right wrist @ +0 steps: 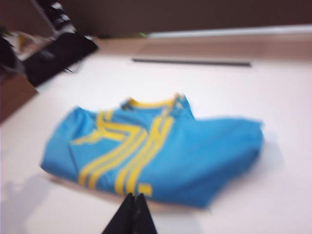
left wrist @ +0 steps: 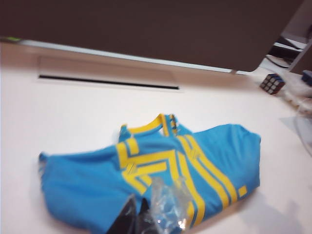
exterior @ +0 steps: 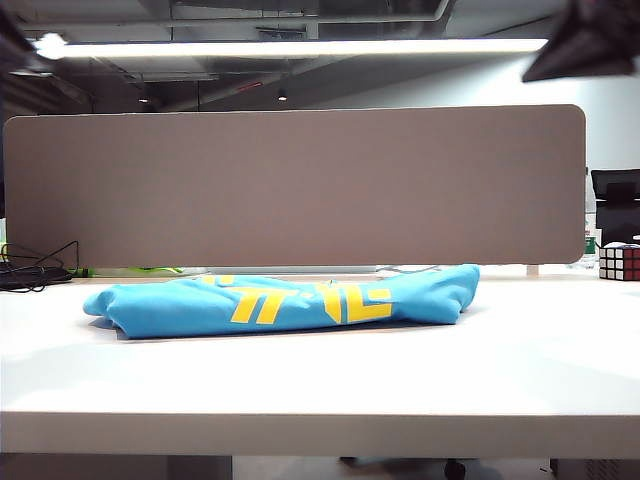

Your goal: Fold the bottom side of the soccer jersey horizontally towards the center, about one-third of the way, then fold the sleeve back towards the center, creating a straight line along the edge of the the soccer jersey, and finally fold the bottom of the soccer jersey up towards the top, creating a neat rectangle.

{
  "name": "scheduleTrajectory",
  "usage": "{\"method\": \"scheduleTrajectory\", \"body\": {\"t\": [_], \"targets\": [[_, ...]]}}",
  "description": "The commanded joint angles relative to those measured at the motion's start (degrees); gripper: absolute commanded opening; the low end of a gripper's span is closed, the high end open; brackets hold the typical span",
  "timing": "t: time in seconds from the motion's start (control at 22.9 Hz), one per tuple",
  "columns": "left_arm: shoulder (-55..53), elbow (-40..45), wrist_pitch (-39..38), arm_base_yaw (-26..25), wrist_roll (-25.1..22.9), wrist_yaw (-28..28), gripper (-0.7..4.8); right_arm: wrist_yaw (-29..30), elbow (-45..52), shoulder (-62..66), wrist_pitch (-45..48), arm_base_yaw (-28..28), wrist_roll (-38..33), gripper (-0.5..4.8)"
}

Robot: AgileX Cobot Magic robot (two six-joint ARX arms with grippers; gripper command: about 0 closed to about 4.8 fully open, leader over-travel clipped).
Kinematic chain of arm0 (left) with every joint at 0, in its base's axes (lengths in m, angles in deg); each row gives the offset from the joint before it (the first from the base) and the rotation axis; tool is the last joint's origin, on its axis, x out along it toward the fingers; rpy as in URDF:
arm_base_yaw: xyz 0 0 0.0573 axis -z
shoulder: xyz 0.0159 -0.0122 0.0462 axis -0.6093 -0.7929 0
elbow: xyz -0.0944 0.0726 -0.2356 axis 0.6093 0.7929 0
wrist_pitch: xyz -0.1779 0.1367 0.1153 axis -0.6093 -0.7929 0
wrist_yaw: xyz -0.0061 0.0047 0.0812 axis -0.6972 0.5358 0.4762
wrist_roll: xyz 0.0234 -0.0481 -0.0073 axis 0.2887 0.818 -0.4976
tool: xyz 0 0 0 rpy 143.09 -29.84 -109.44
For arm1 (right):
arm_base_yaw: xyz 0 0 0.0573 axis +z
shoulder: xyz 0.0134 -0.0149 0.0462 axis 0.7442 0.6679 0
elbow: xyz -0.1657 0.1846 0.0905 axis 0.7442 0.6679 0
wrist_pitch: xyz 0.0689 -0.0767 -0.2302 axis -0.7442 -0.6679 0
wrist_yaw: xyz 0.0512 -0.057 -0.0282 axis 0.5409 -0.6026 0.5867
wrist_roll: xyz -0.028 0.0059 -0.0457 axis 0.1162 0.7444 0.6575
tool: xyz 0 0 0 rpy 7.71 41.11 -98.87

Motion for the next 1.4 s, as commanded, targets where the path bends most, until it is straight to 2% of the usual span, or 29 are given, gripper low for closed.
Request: {"method": "scheduleTrajectory", "body": {"t": [0.04,0.09,0.26,0.48,0.7,0.83,0.92,1.01,1.14,1.4], "targets": [[11.23,8.33,0.11,-0.07,-0.22,6.03,-0.04,-7.48,8.22,-8.02,0.42,0.00,0.94,-0.06],[16.24,12.02,0.15,-0.07,-0.07,7.52,-0.04,-10.32,12.31,-12.04,0.42,0.02,0.94,-0.06],[29.49,20.44,0.09,-0.07,1.73,9.16,-0.04,-11.87,21.00,-21.38,1.73,0.07,2.43,-0.06],[39.52,23.56,-1.68,-0.07,1.68,9.07,-0.04,-13.88,29.44,-34.69,6.58,0.09,2.38,-0.06],[44.17,23.56,-2.54,-0.07,1.70,3.45,-0.03,-17.75,34.86,-47.58,5.97,0.09,2.19,-0.06],[44.68,23.56,-5.55,-0.07,1.70,3.56,-0.04,-22.36,36.76,-55.17,1.77,0.09,2.21,-0.06],[44.68,23.87,-10.60,-0.07,2.25,3.61,-0.03,-30.60,37.70,-61.57,-5.70,0.09,2.23,-0.06],[44.70,24.96,-9.94,-0.07,-0.79,3.98,-0.04,-33.31,38.58,-64.52,-7.87,0.09,2.71,-0.06],[44.76,27.43,-6.84,-0.07,-7.13,3.98,-0.04,-34.10,39.23,-64.02,-8.48,0.07,4.63,-0.06],[46.93,31.89,5.27,-0.02,-6.23,3.96,-0.04,-32.33,40.17,-64.22,-4.76,0.09,5.16,-0.06]]}}
